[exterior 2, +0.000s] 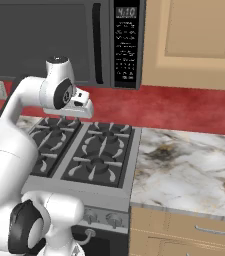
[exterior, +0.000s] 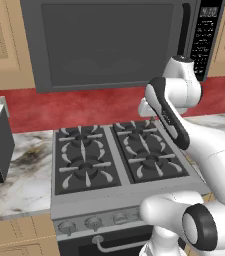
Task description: The microwave is finished heating the shrimp and bell pepper. Take the bowl containing the food and place it on the dining counter.
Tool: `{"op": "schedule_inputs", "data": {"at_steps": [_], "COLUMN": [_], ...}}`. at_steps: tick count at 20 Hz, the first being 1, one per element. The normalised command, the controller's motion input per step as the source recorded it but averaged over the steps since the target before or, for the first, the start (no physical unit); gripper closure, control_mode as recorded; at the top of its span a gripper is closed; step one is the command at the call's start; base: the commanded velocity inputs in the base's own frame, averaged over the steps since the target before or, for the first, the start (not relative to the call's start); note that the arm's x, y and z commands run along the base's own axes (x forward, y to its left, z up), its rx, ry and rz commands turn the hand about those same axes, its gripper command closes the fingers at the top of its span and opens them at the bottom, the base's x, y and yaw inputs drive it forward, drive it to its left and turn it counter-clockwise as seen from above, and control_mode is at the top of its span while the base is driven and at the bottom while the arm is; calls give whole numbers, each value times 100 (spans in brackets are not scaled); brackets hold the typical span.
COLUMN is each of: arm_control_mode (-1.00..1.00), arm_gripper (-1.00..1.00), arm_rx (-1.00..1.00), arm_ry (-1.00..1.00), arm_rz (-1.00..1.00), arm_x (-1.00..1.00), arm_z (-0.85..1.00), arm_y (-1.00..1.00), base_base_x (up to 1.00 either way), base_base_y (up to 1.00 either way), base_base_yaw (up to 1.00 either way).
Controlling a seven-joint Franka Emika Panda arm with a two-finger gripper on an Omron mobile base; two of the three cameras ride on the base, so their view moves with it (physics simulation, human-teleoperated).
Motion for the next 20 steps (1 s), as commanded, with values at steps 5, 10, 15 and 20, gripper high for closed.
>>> {"op": "schedule_inputs", "data": {"at_steps": [5,10,15,20], "arm_control_mode": [-100,-100,-100,-100], "arm_gripper": [-100,-100,-100,-100], "arm_rx": [0,0,0,0], "arm_ry": [0,-14,-36,-48], "arm_rz": [0,0,0,0], "arm_x": [-5,-52,-83,-79], "arm_z": [0,3,27,45], "arm_y": [0,0,-4,-11], "base_base_x": [0,0,0,0], "base_base_y": [0,0,0,0], "base_base_yaw": [0,0,0,0]}}
